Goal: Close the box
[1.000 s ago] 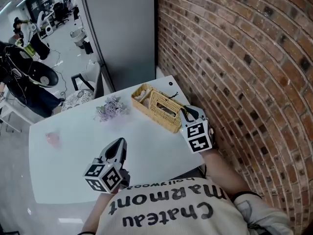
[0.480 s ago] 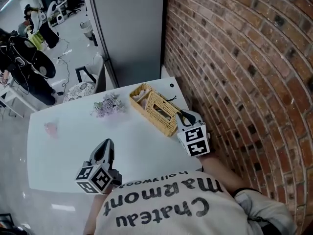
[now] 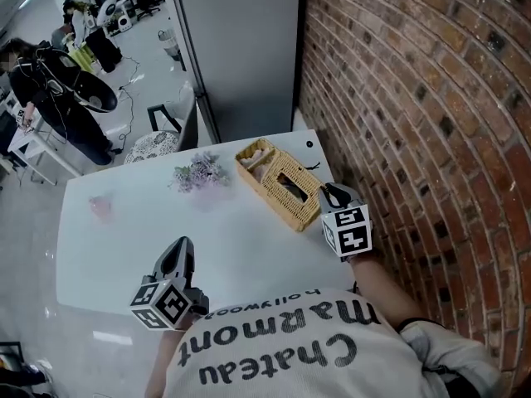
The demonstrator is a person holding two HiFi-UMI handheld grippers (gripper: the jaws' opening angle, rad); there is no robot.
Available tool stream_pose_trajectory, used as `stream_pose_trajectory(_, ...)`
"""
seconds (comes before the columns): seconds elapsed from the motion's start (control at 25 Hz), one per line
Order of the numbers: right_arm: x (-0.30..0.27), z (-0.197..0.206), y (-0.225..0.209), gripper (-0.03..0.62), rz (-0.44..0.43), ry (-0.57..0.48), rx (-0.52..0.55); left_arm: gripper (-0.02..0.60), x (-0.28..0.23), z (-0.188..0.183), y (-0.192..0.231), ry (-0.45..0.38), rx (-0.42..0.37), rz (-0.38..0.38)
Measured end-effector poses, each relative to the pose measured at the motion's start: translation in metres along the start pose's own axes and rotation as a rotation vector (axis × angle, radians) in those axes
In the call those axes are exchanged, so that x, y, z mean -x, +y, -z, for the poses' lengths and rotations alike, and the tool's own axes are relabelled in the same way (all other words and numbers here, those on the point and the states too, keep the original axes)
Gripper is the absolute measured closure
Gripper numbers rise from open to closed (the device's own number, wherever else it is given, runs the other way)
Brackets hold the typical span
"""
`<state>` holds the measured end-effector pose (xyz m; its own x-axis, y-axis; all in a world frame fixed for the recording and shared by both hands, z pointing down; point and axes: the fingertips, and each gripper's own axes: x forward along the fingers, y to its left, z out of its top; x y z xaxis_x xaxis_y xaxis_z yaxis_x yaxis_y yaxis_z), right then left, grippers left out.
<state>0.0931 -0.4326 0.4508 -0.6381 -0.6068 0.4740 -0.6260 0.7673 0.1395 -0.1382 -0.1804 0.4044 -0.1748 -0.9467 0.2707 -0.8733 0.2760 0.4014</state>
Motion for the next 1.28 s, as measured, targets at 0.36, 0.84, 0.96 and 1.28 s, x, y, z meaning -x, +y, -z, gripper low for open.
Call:
stream_pose_trajectory(0.36, -0.012, 0.011, -0.012, 0.534, 0.006, 0.025, -0.071, 0.580, 0.006, 0.000, 0.008, -0.010, 0.000, -0.023)
stream_pose_trajectory(0.84, -0.026, 0.029, -0.024, 0.531, 0.011, 0.067, -0.146, 0.580, 0.004, -0.003, 0.014, -0.011, -0.008, -0.040)
stream_pose_trajectory(0.96, -0.029, 0.033, -0.025, 0.531, 0.009, 0.077, -0.152, 0.580, 0.003, -0.003, 0.014, -0.009, -0.008, -0.044)
stream_pose_trajectory(1.28, -0.037, 0.043, -0.029, 0.530, 0.006, 0.100, -0.176, 0.580, 0.003, -0.005, 0.018, -0.011, -0.013, -0.062)
